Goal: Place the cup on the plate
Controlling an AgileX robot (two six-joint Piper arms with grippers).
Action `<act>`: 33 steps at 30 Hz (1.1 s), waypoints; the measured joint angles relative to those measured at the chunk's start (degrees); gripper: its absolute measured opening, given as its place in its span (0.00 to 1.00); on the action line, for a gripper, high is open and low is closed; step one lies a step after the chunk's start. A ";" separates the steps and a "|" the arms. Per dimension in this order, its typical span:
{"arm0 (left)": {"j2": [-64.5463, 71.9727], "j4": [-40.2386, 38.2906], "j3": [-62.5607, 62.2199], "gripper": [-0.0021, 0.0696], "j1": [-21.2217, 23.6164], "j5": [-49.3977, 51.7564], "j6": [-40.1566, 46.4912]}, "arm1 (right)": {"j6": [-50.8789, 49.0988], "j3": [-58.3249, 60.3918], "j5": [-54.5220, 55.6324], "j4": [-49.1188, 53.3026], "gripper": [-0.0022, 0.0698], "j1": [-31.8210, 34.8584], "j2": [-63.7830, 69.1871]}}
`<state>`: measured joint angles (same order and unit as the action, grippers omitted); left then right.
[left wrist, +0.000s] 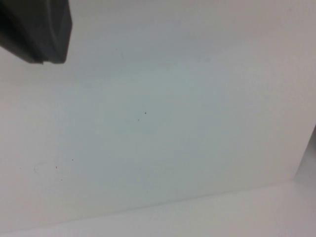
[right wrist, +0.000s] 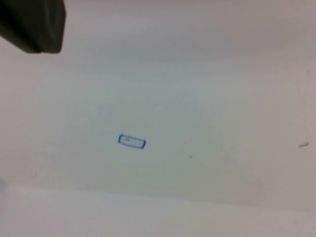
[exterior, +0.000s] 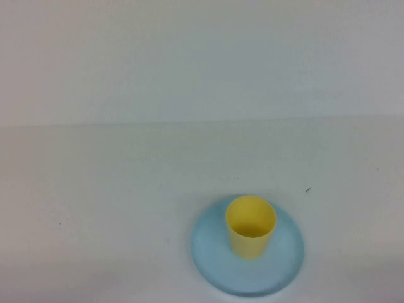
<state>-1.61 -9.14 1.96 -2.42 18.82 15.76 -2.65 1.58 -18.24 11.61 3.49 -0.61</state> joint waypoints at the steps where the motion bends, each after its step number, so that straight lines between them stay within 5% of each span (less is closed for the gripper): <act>1: 0.00 0.00 0.00 0.03 0.00 0.00 0.00 | -0.23 0.00 -1.00 0.01 0.03 0.00 0.00; 33: 0.00 0.00 0.00 0.03 0.00 0.00 0.00 | -2.97 -0.10 -3.16 -2.83 0.03 -0.88 0.00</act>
<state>-1.61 -9.14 1.96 -2.42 18.82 15.76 -5.63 1.48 -21.40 8.78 2.62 -0.61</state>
